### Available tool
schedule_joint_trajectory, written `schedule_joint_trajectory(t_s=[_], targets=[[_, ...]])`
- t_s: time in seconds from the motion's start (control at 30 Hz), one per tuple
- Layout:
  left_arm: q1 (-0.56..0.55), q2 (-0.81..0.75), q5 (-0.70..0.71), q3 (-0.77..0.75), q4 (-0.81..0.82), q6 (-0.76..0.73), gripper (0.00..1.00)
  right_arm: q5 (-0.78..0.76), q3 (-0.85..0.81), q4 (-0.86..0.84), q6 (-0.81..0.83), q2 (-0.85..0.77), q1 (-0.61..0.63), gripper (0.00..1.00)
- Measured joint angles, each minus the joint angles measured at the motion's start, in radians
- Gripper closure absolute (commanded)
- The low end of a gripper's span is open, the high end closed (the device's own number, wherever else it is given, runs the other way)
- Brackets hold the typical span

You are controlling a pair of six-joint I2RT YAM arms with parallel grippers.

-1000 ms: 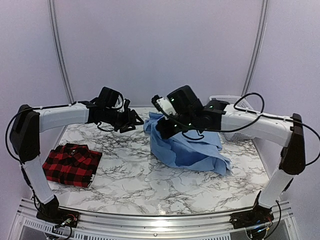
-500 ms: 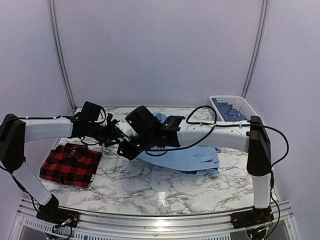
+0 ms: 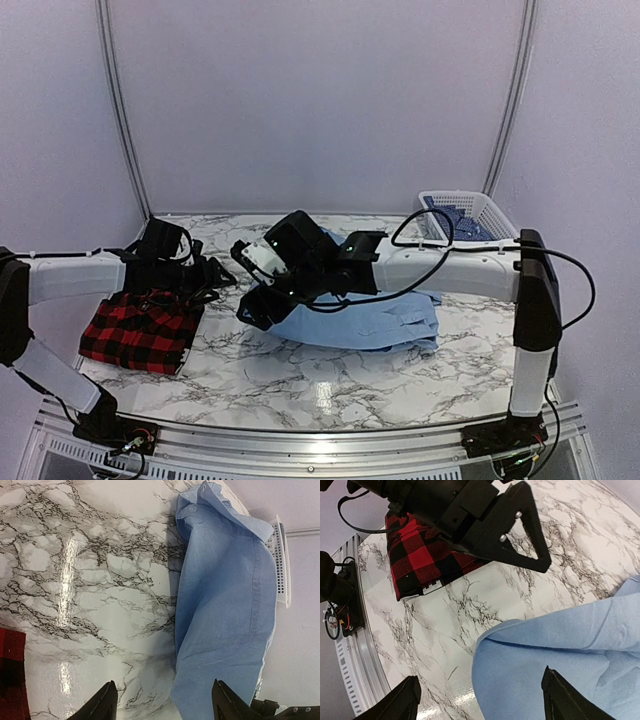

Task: Fold and stack the long sleeve shirts
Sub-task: Flatten out the crumpled shirt at the center of the board.

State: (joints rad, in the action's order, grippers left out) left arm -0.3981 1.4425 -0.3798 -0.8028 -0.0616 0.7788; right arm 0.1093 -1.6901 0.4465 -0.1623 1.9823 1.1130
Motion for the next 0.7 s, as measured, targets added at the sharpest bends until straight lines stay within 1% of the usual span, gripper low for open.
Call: schedule_joint_trajectory(t_s=[0.23,0.4,0.47,0.57,0.7], targets=[[0.0,-0.05,0.005,0.008,0.002,-0.003,0.29,-0.037,0.079,-0.003,0.003,-0.075,-0.036,0.19],[-0.002,-0.101,0.002,0.008,0.005,-0.024,0.25,-0.093,0.174,-0.004,0.0,-0.153,-0.124,0.2],[-0.012,-0.123,0.004,0.01,0.005,-0.035,0.24,-0.13,0.204,-0.005,-0.003,-0.18,-0.167,0.23],[-0.054,-0.14,0.02,0.009,0.003,-0.061,0.23,-0.18,0.251,-0.02,-0.011,-0.209,-0.238,0.28],[-0.158,-0.139,0.069,-0.003,-0.027,-0.1,0.24,-0.253,0.31,-0.052,-0.012,-0.208,-0.349,0.29]])
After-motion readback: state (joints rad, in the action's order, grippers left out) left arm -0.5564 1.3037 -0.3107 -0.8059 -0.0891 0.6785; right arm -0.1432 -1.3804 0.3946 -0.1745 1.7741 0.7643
